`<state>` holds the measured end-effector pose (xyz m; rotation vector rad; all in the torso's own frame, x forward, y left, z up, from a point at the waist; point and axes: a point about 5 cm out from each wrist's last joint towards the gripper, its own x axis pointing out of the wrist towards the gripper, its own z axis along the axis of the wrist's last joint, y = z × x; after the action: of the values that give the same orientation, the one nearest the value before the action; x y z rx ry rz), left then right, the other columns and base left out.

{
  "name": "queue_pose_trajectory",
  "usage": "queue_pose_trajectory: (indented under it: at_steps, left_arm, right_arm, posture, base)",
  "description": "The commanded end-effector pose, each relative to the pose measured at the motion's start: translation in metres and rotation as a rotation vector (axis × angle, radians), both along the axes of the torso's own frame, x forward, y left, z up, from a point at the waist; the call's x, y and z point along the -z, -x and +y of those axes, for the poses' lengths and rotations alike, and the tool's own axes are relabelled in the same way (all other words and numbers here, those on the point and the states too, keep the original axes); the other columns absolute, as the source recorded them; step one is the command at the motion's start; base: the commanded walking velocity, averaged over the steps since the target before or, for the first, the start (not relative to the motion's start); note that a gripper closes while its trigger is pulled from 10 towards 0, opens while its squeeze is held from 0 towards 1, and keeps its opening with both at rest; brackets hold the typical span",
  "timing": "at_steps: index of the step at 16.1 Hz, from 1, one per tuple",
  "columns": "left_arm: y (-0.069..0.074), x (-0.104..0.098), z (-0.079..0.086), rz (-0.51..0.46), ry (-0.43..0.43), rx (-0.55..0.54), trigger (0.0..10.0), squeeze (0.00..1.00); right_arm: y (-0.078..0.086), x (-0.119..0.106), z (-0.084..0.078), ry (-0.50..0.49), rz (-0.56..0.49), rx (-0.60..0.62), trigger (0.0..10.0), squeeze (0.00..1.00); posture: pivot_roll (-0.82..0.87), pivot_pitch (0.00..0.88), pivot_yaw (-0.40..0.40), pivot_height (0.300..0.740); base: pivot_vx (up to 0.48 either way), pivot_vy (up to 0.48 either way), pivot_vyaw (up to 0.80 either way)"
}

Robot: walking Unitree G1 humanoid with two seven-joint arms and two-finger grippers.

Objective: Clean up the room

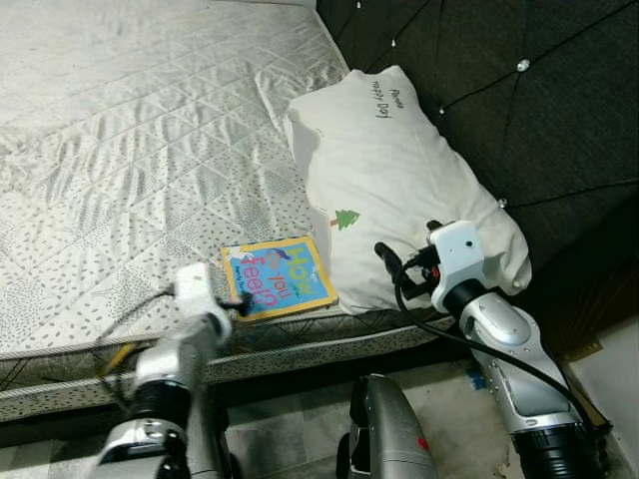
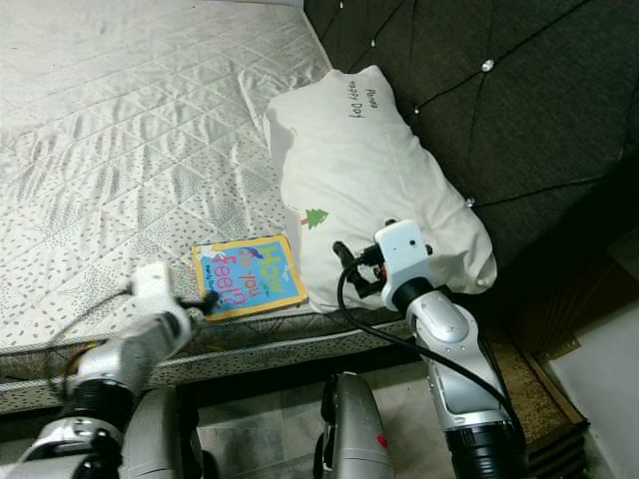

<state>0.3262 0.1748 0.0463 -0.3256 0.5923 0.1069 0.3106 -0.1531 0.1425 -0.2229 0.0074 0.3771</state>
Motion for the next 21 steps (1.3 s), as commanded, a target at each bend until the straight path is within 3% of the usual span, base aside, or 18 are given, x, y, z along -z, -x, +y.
queue_pose_trajectory:
  at_steps: [1,3,5,6,11,13,14,16,21]
  left_arm:
    - [0.002,0.004,0.002,0.019,-0.009,-0.029,10.0,0.0]
    - [0.002,0.002,0.003,0.005,-0.034,-0.016,10.0,0.0]
    - [-0.001,-0.007,-0.006,-0.04,-0.038,0.017,10.0,0.0]
    - [-0.005,-0.02,-0.014,-0.124,-0.064,0.022,10.0,0.0]
    - [-0.002,-0.048,-0.034,-0.259,-0.137,0.094,10.0,0.0]
    - [0.002,-0.037,-0.05,-0.211,-0.116,0.192,10.0,0.0]
    - [0.006,-0.021,-0.07,-0.119,-0.065,0.33,10.0,0.0]
    - [0.009,-0.012,-0.083,-0.069,-0.027,0.389,10.0,0.0]
    - [0.007,0.004,-0.089,0.002,-0.002,0.417,10.0,0.0]
  right_arm:
    - [-0.001,-0.002,-0.005,0.014,-0.012,0.006,10.0,0.0]
    - [-0.001,-0.002,-0.005,0.015,-0.012,0.004,10.0,0.0]
    - [-0.002,-0.002,-0.004,0.014,-0.013,0.003,10.0,0.0]
    - [-0.002,-0.002,-0.003,0.012,-0.015,0.002,10.0,0.0]
    - [-0.002,0.0,-0.005,0.012,-0.014,0.01,10.0,0.0]
    - [-0.002,0.0,-0.004,0.009,-0.014,0.01,10.0,0.0]
    - [-0.003,0.0,-0.002,0.007,-0.015,0.007,10.0,0.0]
    - [-0.004,-0.002,-0.001,0.005,-0.023,0.004,10.0,0.0]
    - [-0.002,-0.004,-0.008,0.014,-0.03,0.022,10.0,0.0]
  posture:
    - [-0.06,0.11,-0.115,0.576]
    - [-0.06,0.109,-0.116,0.576]
    - [-0.06,0.107,-0.116,0.576]
    - [-0.06,0.106,-0.115,0.576]
    - [-0.05,0.109,-0.109,0.576]
    - [-0.05,0.109,-0.108,0.576]
    - [-0.05,0.108,-0.108,0.576]
    - [-0.06,0.106,-0.107,0.576]
    - [-0.08,0.109,-0.102,0.576]
  base:
    - [0.0,0.0,0.0]
    - [0.0,0.0,0.0]
    - [0.0,0.0,0.0]
    - [0.0,0.0,0.0]
    - [0.0,0.0,0.0]
    - [0.0,0.0,0.0]
    - [0.0,0.0,0.0]
    - [0.0,0.0,0.0]
    - [0.0,0.0,0.0]
